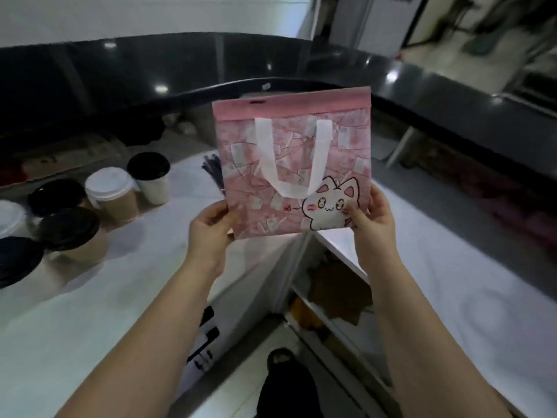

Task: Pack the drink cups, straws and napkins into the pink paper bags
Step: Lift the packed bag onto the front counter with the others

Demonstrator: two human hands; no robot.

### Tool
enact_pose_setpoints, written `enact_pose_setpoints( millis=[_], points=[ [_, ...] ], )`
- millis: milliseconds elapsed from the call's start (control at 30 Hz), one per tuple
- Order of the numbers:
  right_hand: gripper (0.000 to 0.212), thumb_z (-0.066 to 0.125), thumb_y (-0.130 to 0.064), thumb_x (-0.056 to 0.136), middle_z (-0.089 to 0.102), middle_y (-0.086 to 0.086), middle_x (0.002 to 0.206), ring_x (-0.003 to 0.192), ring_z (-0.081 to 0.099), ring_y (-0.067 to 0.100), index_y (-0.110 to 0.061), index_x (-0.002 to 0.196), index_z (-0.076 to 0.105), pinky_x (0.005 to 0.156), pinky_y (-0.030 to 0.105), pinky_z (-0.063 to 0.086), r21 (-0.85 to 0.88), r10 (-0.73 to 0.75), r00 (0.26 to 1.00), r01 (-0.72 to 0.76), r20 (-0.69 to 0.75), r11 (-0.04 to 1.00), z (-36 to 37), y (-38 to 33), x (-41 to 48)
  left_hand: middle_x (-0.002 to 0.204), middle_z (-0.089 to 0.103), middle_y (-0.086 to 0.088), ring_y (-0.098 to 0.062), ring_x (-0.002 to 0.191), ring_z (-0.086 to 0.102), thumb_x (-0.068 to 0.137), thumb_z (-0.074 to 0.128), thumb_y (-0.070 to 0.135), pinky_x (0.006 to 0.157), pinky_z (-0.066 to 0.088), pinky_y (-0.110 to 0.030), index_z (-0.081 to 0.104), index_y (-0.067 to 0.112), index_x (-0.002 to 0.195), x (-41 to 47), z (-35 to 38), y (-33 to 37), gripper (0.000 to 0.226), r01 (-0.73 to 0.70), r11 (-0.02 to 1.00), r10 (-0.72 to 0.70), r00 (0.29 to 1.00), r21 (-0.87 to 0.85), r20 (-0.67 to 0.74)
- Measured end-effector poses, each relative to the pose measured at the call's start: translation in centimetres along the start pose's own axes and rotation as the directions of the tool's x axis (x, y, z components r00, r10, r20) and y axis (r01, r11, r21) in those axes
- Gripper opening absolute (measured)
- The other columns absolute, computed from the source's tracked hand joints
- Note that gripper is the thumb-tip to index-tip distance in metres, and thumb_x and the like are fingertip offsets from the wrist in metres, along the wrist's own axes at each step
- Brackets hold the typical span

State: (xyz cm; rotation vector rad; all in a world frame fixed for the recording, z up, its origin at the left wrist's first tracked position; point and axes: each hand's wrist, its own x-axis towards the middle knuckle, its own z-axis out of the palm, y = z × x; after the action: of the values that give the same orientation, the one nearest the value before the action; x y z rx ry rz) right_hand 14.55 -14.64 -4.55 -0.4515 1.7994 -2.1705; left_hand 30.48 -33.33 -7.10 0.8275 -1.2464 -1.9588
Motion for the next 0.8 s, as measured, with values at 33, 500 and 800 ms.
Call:
enact_pose_setpoints(
  millis=[33, 500, 800],
  points=[
    [0.037, 0.059, 0.002, 0.092, 0.067, 0.001, 0.116, 0.108, 0.065, 0.02, -0.027, 0.115, 0.056, 0.084, 0.037, 0.056, 0.0, -0.042, 0.997, 0.042, -0.065, 0.999, -1.1, -1.4, -0.4, 0.083, 0.075, 0.005, -0.017, 0.079, 0.071, 0.087, 0.067, 0.005, 0.068, 0.059, -0.036, 0.069, 0.014, 0.093, 0.2, 1.8, 0.5, 0.012, 0.017, 1.0, -0.016, 0.998, -0.012, 0.053],
    [0.102, 0.074, -0.037, 0.08, 0.005, 0.017, 0.161, 0.147, 0.012, 0.036, -0.023, 0.156, 0.007, 0.118, 0.053, 0.019, -0.778, -0.646, 0.612, 0.078, -0.456, 0.623, -20.5, -22.9, -5.9, 0.106, 0.073, -0.008, -0.032, 0.096, 0.07, 0.085, 0.07, 0.006, 0.079, 0.056, -0.057, 0.068, 0.016, 0.107, -11.7, 33.6, 8.6, 0.024, 0.337, 0.925, -0.143, 0.737, -0.175, 0.66],
    [0.113, 0.083, -0.056, 0.064, 0.0, 0.002, 0.162, 0.15, 0.008, 0.022, -0.041, 0.151, 0.012, 0.119, 0.049, 0.021, -0.664, -0.621, 0.656, 0.238, -0.428, 0.709, -32.2, -25.5, -15.9, 0.105, 0.071, -0.016, -0.033, 0.095, 0.068, 0.085, 0.07, 0.002, 0.086, 0.056, -0.053, 0.062, 0.015, 0.088, -32.0, 45.0, 4.2, 0.015, 0.438, 0.878, -0.15, 0.637, -0.195, 0.756]
  ],
)
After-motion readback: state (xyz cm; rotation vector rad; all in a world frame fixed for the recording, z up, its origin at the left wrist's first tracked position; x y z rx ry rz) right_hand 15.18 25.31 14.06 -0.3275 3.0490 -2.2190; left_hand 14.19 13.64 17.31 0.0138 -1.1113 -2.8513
